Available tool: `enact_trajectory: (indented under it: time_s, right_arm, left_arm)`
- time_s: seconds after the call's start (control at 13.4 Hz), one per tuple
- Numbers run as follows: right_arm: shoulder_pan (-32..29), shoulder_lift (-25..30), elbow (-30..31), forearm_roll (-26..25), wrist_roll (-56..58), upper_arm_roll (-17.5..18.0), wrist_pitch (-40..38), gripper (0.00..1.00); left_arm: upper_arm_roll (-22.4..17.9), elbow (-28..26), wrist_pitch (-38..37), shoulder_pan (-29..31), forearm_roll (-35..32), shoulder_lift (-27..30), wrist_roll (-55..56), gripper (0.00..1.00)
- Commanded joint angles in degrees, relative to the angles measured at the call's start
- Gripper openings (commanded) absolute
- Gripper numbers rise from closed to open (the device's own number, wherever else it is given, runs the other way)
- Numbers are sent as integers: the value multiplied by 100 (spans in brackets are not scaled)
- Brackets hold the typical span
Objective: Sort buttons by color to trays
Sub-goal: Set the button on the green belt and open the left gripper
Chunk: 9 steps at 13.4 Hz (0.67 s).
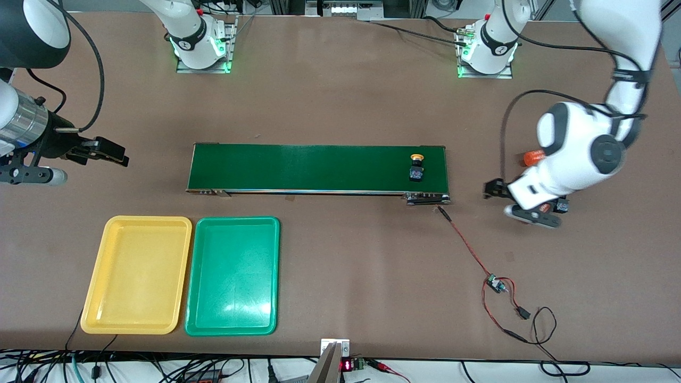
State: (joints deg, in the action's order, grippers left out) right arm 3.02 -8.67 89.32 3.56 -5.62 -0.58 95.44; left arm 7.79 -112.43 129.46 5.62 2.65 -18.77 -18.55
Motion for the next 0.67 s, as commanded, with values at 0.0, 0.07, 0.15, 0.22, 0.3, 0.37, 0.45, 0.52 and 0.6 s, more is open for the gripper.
enact_trajectory:
  time_s: [0.0, 0.07, 0.15, 0.22, 0.3, 0.37, 0.45, 0.52, 0.6]
  right_arm:
    - [-39, 41, 24, -5, 96, 15, -70, 100]
    - [-47, 41, 24, -5, 105, 15, -78, 100]
    - [-74, 41, 24, -5, 114, 15, -87, 100]
    - [-143, 41, 24, -5, 114, 15, -148, 100]
    - [-170, 41, 24, -5, 122, 15, -157, 100]
    - [-197, 41, 24, -5, 122, 15, -166, 100]
    - [-214, 41, 24, -5, 122, 15, -175, 100]
    - [-232, 50, 24, -5, 140, 15, -175, 100]
    - [-293, 59, 24, -5, 201, 15, -175, 100]
  left_arm:
    - [74, 308, -70, 184, -588, -284, -640, 100]
    - [74, 309, -70, 281, -668, -355, -659, 100]
    - [74, 300, -70, 342, -695, -451, -676, 100]
    - [74, 300, -70, 413, -704, -617, -789, 100]
    - [74, 309, -53, 492, -704, -741, -938, 100]
    - [74, 318, -44, 588, -713, -812, -1053, 100]
    - [74, 327, -44, 641, -713, -847, -1202, 100]
    - [74, 388, -44, 677, -704, -891, -1360, 100]
    - [82, 440, -44, 790, -704, -970, -1553, 100]
